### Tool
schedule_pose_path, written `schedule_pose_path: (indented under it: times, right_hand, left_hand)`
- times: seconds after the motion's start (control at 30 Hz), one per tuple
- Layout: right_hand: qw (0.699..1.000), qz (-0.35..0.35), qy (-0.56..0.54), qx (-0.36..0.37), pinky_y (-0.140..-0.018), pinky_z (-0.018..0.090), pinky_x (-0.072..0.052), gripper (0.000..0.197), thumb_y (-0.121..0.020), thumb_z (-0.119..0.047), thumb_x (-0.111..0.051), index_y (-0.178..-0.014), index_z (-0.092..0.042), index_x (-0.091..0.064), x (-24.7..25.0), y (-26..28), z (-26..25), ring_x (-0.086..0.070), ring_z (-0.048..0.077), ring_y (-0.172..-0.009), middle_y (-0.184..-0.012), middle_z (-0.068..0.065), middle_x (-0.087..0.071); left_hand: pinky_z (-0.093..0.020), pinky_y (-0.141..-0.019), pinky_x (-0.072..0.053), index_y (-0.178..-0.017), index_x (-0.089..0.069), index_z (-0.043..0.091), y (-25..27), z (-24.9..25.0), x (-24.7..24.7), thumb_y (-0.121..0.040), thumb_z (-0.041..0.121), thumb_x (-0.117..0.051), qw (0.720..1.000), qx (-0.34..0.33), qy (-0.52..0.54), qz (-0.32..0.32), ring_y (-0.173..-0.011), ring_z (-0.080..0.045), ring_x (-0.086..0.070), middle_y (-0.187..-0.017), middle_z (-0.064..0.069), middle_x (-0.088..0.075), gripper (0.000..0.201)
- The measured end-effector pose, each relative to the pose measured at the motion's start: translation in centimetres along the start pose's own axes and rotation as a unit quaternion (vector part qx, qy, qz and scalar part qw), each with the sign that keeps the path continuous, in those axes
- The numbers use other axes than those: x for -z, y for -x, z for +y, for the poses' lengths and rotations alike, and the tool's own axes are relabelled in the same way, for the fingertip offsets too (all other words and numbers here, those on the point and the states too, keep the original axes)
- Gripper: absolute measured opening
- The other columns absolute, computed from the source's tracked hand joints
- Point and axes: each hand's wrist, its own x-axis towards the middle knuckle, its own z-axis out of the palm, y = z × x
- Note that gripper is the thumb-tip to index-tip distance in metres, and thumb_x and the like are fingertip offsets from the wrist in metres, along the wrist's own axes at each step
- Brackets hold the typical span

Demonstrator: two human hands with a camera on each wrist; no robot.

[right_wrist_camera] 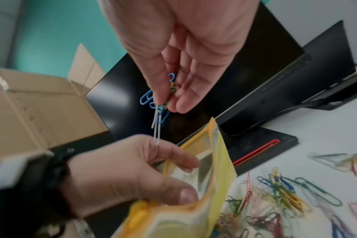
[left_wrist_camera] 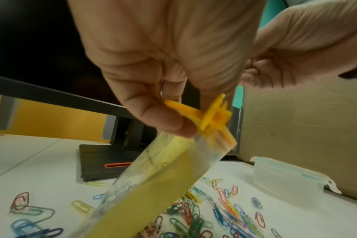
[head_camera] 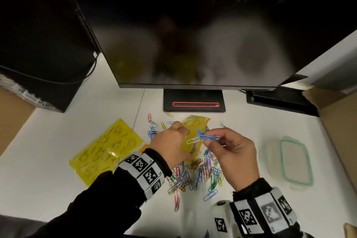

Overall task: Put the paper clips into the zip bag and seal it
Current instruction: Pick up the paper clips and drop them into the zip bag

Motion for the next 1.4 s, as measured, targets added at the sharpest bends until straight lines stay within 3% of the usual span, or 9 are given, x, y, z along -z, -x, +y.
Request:
schedule_pose_path:
  times: [0.17, 0.27, 0.37, 0.5, 0.63, 0.93, 1.13, 1.3, 1.4]
  right_hand:
    - [0.987, -0.050, 0.155, 0.002, -0.054, 0.006, -0.038, 0.033, -0.076, 0.002, -0.067, -0.088, -0.029, -0.070, -1.5, -0.8, 2.9, -0.053, 0.000, -0.052, -0.064, -0.025, -0.063]
    - [0.985, -0.047, 0.163, 0.032, -0.063, 0.013, -0.050, 0.046, -0.078, 0.001, -0.066, -0.107, -0.035, -0.062, -0.8, -0.6, 3.0, -0.056, 0.001, -0.061, -0.097, -0.017, -0.061]
    - [0.978, -0.009, 0.208, 0.012, -0.072, 0.024, -0.056, 0.050, -0.077, -0.002, -0.069, -0.112, -0.035, -0.056, 1.6, -0.1, 4.4, -0.058, 0.004, -0.072, -0.104, -0.010, -0.055]
    - [0.884, -0.171, 0.406, -0.155, -0.106, 0.039, -0.038, 0.092, -0.065, -0.027, -0.081, -0.139, -0.033, -0.026, 4.1, 1.2, 9.1, -0.035, 0.027, -0.131, -0.147, 0.006, -0.027]
    - [0.829, -0.234, 0.480, -0.167, -0.107, 0.041, -0.036, 0.104, -0.063, -0.035, -0.079, -0.144, -0.036, -0.014, 3.4, 2.5, 11.6, -0.018, 0.029, -0.137, -0.154, 0.003, -0.012]
    - [0.864, -0.151, 0.472, -0.090, -0.082, 0.036, -0.051, 0.047, -0.080, 0.004, -0.051, -0.122, -0.018, -0.055, 1.2, 1.2, 12.7, -0.057, 0.032, -0.100, -0.116, 0.012, -0.052]
    - [0.889, -0.091, 0.437, -0.098, -0.064, 0.028, -0.039, 0.021, -0.080, 0.003, -0.051, -0.090, -0.006, -0.066, 1.0, 0.5, 12.8, -0.061, 0.035, -0.082, -0.093, 0.016, -0.061]
    - [0.964, 0.042, 0.215, -0.149, -0.059, 0.006, -0.042, 0.015, -0.076, 0.002, -0.067, -0.068, -0.011, -0.067, 1.7, 0.3, 9.1, -0.059, 0.000, -0.057, -0.068, 0.003, -0.067]
    - [0.993, 0.048, 0.017, -0.110, -0.057, 0.017, -0.048, 0.020, -0.073, 0.012, -0.065, -0.067, -0.006, -0.062, 1.5, -0.2, 4.4, -0.058, 0.005, -0.054, -0.064, 0.004, -0.064]
  left_hand:
    - [-0.029, -0.091, -0.046, -0.126, -0.050, 0.018, 0.2, 0.3, 0.3, -0.068, 0.032, -0.075, 0.998, 0.001, 0.052, 0.040, -0.105, -0.021, -0.057, -0.122, -0.002, -0.048, 0.065]
    - [-0.024, -0.088, -0.044, -0.126, -0.050, 0.017, 0.3, 0.3, 0.4, -0.073, 0.026, -0.071, 0.996, 0.003, 0.050, 0.071, -0.104, -0.020, -0.058, -0.123, -0.002, -0.049, 0.058]
    - [-0.023, -0.087, -0.044, -0.126, -0.049, 0.018, 0.3, 0.2, 0.5, -0.075, 0.009, -0.062, 0.996, 0.008, 0.037, 0.078, -0.102, -0.022, -0.058, -0.127, -0.002, -0.047, 0.053]
    - [-0.026, -0.084, -0.046, -0.125, -0.052, 0.020, 0.4, 0.4, 0.6, -0.079, 0.000, -0.049, 0.994, -0.002, 0.021, 0.103, -0.097, -0.022, -0.060, -0.129, 0.002, -0.048, 0.051]
    - [-0.026, -0.084, -0.047, -0.122, -0.056, 0.021, 0.6, 0.4, 0.4, -0.081, 0.001, -0.047, 0.992, -0.015, 0.025, 0.121, -0.095, -0.022, -0.062, -0.128, 0.003, -0.052, 0.046]
    - [-0.026, -0.087, -0.046, -0.124, -0.055, 0.021, 0.4, 0.1, 0.0, -0.081, 0.003, -0.047, 0.995, -0.031, 0.021, 0.098, -0.098, -0.021, -0.061, -0.128, 0.003, -0.052, 0.048]
    - [-0.029, -0.089, -0.046, -0.131, -0.046, 0.025, 0.4, 0.0, -0.3, -0.081, 0.033, -0.061, 0.997, -0.023, 0.022, 0.064, -0.102, -0.019, -0.059, -0.134, 0.005, -0.045, 0.052]
    - [-0.030, -0.093, -0.046, -0.130, -0.047, 0.026, 0.4, 0.1, -0.6, -0.074, 0.042, -0.069, 0.998, -0.004, 0.040, 0.056, -0.108, -0.017, -0.056, -0.134, 0.007, -0.045, 0.062]
    - [-0.034, -0.092, -0.049, -0.129, -0.046, 0.027, 0.2, 0.5, -0.8, -0.071, 0.043, -0.071, 0.998, 0.004, 0.029, 0.048, -0.105, -0.018, -0.058, -0.132, 0.008, -0.043, 0.065]
